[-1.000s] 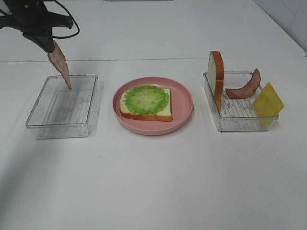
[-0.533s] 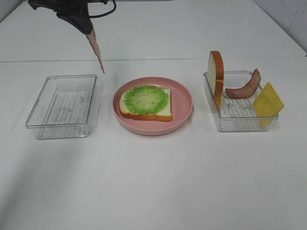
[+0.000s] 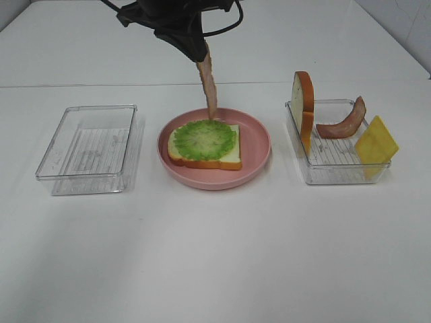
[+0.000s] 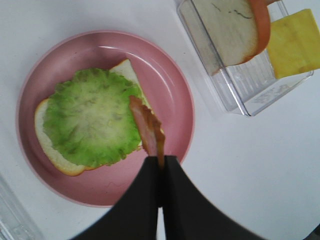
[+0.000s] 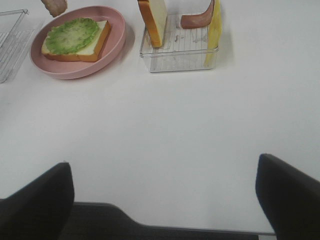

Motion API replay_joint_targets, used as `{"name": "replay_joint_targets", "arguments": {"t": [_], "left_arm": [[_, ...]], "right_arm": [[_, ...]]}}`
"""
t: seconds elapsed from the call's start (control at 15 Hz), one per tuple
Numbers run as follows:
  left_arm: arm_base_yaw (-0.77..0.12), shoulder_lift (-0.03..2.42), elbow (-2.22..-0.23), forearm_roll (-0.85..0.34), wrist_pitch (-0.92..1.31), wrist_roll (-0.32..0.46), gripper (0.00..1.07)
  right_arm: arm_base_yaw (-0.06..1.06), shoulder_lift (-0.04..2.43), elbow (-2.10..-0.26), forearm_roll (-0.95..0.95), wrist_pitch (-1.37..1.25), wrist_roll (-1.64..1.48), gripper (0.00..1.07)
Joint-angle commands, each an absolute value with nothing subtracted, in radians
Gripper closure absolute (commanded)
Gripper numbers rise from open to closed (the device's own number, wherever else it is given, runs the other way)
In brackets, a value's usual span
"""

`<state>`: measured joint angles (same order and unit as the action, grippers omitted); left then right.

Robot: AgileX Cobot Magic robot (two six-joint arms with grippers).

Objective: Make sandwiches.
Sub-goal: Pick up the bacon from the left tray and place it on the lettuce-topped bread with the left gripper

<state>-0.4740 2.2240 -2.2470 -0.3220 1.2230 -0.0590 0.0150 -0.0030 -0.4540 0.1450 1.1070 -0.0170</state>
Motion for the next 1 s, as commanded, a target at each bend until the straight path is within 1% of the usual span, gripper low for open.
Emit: {"name": "replay_joint_targets", "arguments": {"t": [0.07,0.2,0.33,0.4,0.6,0.67,0.8,0.93,1.0], "left_arm": [[-0.483,2.244,-2.25,-0.372,1.218,-0.056,1.07],[-0.483,2.275,-2.25,-0.438,1.212,-0.012,1.07],[-0.483,2.295,-2.25,-0.481,1.191,0.016,1.07],[-0.483,2.308,-2.25,-0.53,1.177,0.045,1.07],[-0.483,2.328,-2.25,-0.564,1.124,0.084,1.07],[-0.483,2.354,-2.25,-0.585,1.094,0.123,1.07],[-0.469,2.39,-2.25,-0.585,1.098,0.141,1.07],[-0.45,2.412,-2.25,-0.582,1.107,0.142,1.07],[-0.439,2.414,-2.25,-0.55,1.105,0.142,1.07]], "right_arm": [[0.012,-0.034,-0.45,0.148,1.098,-0.026,0.14],[0.012,-0.034,-0.45,0.147,1.098,-0.027,0.14],[0.012,-0.034,-0.45,0.146,1.098,-0.027,0.14],[0.012,-0.034,-0.45,0.146,1.098,-0.027,0.14],[0.012,-0.034,-0.45,0.146,1.098,-0.027,0.14],[0.012,-0.034,-0.45,0.146,1.098,-0.027,0.14],[0.012,-0.034,-0.45,0.146,1.098,-0.026,0.14],[0.012,-0.034,-0.45,0.146,1.098,-0.026,0.14],[0.012,-0.034,-0.45,0.146,1.098,-0.026,0.14]]}}
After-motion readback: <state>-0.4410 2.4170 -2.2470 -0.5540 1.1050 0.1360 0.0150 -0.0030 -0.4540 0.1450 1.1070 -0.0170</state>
